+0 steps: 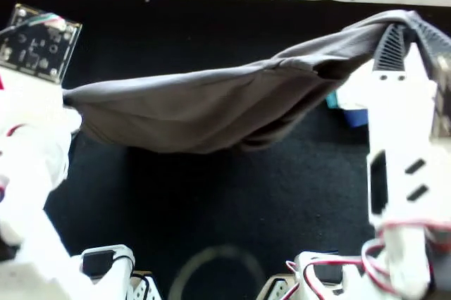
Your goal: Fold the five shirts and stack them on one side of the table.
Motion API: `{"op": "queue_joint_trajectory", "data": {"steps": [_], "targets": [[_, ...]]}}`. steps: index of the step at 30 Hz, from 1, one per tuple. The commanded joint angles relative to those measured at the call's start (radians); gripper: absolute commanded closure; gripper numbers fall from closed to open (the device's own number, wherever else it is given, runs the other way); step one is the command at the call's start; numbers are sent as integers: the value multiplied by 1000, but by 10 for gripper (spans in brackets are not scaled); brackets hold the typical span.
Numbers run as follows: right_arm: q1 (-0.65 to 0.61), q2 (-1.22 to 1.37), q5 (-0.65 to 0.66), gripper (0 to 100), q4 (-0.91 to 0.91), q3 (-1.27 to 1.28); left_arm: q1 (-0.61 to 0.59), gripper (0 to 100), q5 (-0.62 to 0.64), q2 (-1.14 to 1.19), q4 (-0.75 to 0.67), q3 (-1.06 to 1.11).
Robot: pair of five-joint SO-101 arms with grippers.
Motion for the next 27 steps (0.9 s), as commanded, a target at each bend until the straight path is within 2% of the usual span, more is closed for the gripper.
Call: {"op": "queue_joint_trajectory", "data": {"steps": [1, 5, 16, 19, 27], "targets": [[19, -10, 12, 992, 2, -96, 4, 992, 5, -48, -44, -31], [90, -10, 12, 992, -8, -139, 4, 992, 5, -96, -80, -30], [183, -10, 15, 992, -8, -323, 4, 992, 5, -205, -181, -30], [194, -4, 69, 992, -8, -371, 4, 992, 3, -214, -173, -19], [197, -4, 91, 992, -116, -288, 5, 992, 0, -196, -224, 163]]}}
